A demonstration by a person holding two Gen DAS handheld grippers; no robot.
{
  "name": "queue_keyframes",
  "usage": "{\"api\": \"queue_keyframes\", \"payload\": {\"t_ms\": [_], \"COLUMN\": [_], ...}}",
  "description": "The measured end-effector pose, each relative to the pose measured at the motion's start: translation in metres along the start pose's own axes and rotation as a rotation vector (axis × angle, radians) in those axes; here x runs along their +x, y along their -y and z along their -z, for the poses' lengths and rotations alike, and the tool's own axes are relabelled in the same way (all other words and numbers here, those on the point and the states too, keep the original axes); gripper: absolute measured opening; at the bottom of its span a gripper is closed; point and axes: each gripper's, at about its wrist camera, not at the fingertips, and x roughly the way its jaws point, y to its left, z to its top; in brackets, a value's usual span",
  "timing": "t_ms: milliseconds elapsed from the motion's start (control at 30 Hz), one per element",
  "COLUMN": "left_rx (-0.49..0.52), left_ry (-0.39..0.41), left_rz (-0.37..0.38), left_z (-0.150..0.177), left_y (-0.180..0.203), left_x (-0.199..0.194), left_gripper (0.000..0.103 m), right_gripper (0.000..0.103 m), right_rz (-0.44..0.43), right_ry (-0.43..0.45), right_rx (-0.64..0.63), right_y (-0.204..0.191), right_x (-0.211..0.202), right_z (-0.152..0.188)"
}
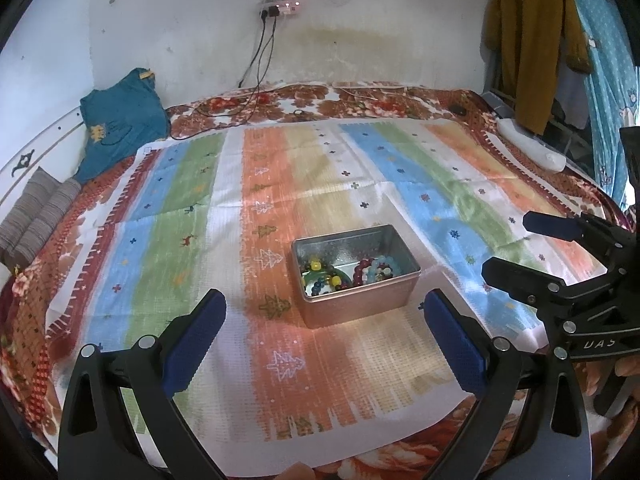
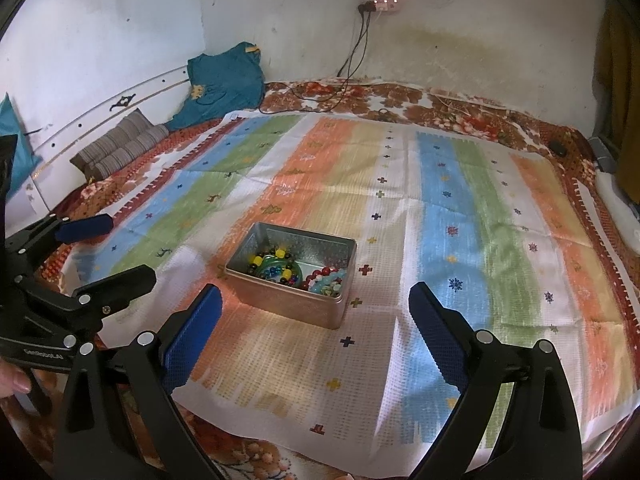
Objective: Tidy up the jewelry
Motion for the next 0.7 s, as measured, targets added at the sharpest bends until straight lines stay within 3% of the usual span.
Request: {"api": "queue_keyframes", "payload": {"t_ms": [700], "left_rx": [-0.003], "left_ry": [0.059], "left_rz": [-0.008], "left_z": [0.001], "left_y": [0.002], "left_x": [-0.011], "left_gripper": [0.097], "right_gripper": [0.096], "right_rz": [0.009], "right_ry": [0.038], "right_rx": [-0.002], "right_y": [-0.001], "right_x": [-0.007], "right_z": [0.002]}}
